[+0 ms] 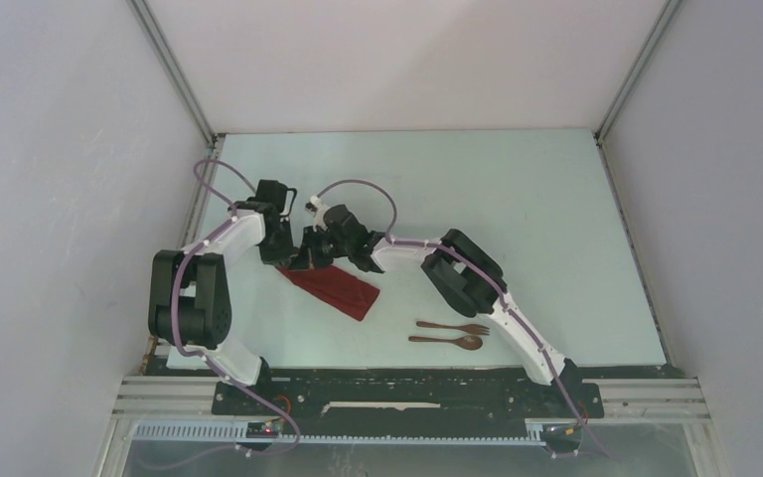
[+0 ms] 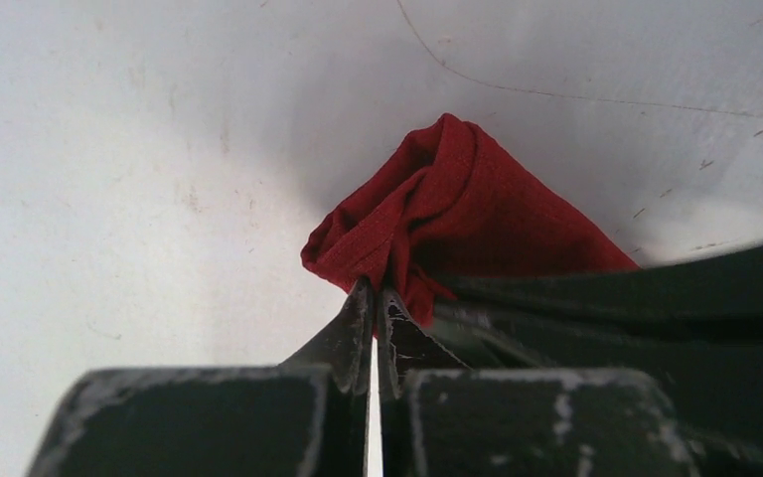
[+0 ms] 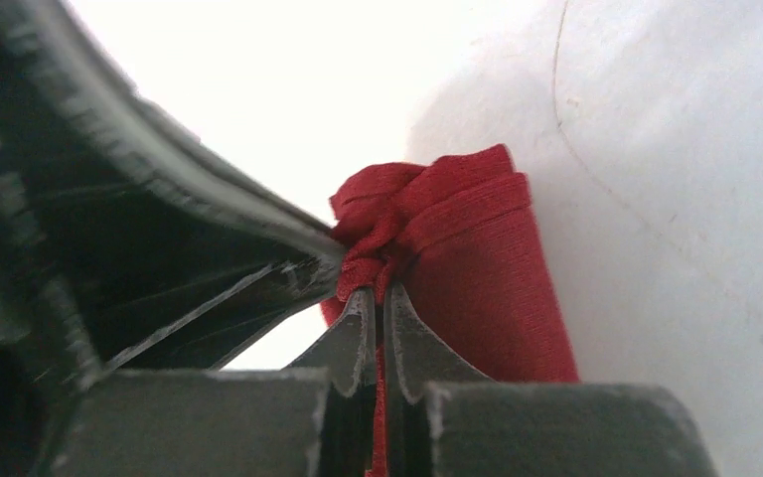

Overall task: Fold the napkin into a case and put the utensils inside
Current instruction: Stuff the top corner of the smaller-rectangle-folded napkin into the folded napkin.

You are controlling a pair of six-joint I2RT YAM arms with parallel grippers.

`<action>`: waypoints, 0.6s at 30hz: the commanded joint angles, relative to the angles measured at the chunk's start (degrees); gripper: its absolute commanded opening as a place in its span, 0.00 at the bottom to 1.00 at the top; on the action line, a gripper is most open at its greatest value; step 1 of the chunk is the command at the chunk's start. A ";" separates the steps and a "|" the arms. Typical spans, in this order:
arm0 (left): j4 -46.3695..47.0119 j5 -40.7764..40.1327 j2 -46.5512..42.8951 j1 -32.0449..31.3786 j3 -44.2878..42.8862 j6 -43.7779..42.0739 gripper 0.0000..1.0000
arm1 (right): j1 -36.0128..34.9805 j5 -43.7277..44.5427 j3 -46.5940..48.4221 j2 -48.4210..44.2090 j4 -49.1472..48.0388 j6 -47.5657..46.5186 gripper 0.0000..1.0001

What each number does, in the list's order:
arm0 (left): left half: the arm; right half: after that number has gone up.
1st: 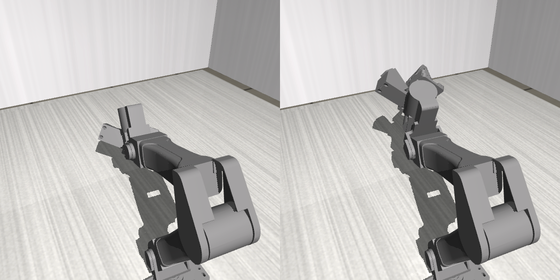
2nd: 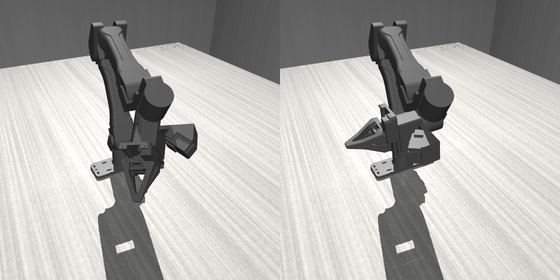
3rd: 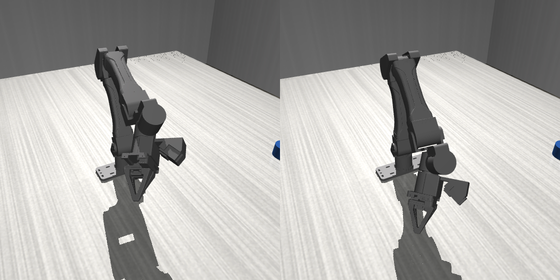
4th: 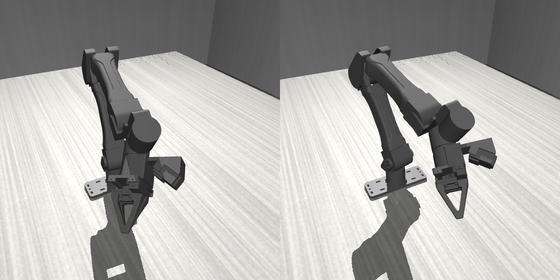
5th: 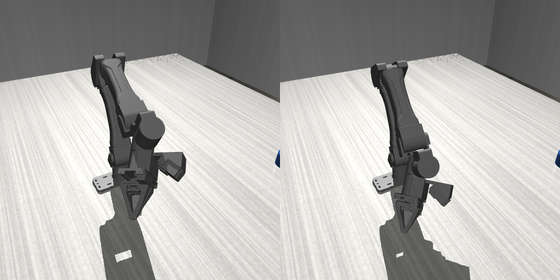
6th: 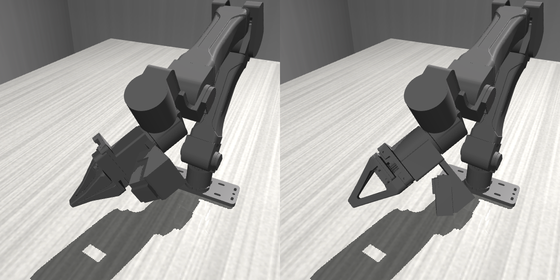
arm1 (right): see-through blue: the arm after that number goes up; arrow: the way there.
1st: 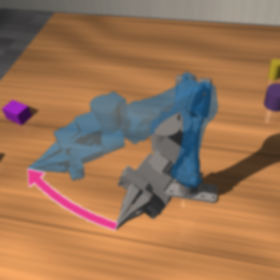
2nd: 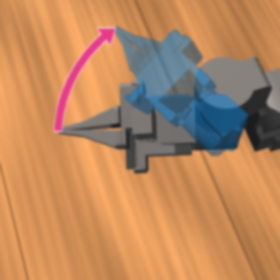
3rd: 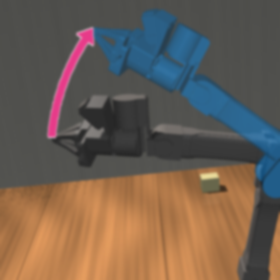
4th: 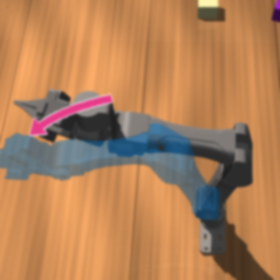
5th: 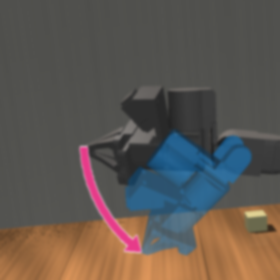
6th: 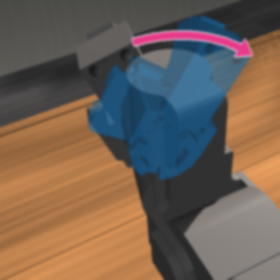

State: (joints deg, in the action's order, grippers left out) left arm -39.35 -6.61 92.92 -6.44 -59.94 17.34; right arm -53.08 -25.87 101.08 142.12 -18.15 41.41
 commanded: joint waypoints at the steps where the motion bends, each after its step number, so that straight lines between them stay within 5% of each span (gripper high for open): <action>1: 2.11 10.19 -1.55 -0.43 0.28 -0.35 0.00 | -1.42 -1.69 11.44 6.81 8.36 -4.49 0.00; 7: 1.91 12.29 -4.35 1.41 2.47 3.33 0.00 | -0.14 -0.42 13.91 8.45 13.44 1.17 0.07; 18: 2.83 13.10 -4.73 4.28 4.36 3.22 0.00 | 3.57 -14.73 -1.99 1.32 -12.43 15.82 0.39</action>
State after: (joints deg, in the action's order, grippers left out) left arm -37.85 2.17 89.19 -2.13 -55.66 19.05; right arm -50.02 -35.75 102.00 146.15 -22.35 51.33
